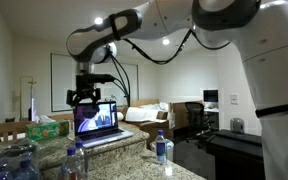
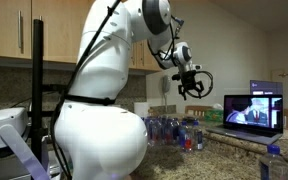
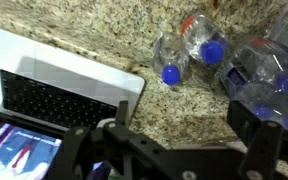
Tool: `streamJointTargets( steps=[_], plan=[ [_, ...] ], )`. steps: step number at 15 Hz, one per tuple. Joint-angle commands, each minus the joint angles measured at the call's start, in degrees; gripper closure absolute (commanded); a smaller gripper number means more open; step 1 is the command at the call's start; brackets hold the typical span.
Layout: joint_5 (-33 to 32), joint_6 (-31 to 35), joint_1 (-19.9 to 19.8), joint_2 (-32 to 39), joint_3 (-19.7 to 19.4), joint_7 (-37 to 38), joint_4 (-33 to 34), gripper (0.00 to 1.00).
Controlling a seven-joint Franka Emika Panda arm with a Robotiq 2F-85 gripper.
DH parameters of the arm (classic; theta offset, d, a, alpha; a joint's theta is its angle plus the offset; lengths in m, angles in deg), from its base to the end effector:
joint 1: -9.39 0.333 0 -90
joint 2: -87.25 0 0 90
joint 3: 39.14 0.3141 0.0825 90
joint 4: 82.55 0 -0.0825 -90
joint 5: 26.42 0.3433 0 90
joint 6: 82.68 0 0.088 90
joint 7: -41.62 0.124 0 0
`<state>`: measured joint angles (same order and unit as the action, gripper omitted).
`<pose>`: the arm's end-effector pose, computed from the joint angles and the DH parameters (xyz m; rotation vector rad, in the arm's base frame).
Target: Move the three empty water bottles to the right
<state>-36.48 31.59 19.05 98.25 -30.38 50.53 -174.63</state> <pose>0.5798 0.1713 0.5257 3.0173 0.3282 0.3423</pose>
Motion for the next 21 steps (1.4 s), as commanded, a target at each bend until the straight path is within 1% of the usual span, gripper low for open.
streamJointTargets(
  steps=[1, 2, 4, 6, 8, 9, 10, 11, 14, 16, 19, 21],
  plan=[
    [1.5, -1.6, 2.6, 14.0, 0.9, -3.5, 14.5, 0.00],
    [2.7, -2.5, 3.3, 17.5, 1.3, -4.4, 17.8, 0.00],
    [2.9, -4.1, 5.4, 24.0, 1.1, -3.8, 23.7, 0.00],
    [3.5, -6.8, 7.0, 29.1, 0.5, -2.5, 29.6, 0.00],
    [3.1, -9.7, 9.2, 33.2, -0.7, 0.5, 35.8, 0.00],
    [1.9, -11.3, 9.3, 35.6, -0.4, 2.6, 39.5, 0.00],
    [2.6, -6.3, 7.1, 21.1, -0.8, 6.3, 19.8, 0.00],
    [2.6, -6.0, 7.4, 21.7, -1.1, 8.3, 20.8, 0.00],
    [2.6, -6.2, 6.8, 15.4, -1.7, 12.1, 15.2, 0.00],
    [3.7, -6.8, 5.9, 10.3, -1.6, 12.8, 10.7, 0.00],
    [7.0, -8.6, 4.5, 9.3, -0.8, 9.1, 8.6, 0.00],
    [9.7, -7.6, 4.2, 8.0, -0.8, 8.0, 5.2, 0.00]
  ],
)
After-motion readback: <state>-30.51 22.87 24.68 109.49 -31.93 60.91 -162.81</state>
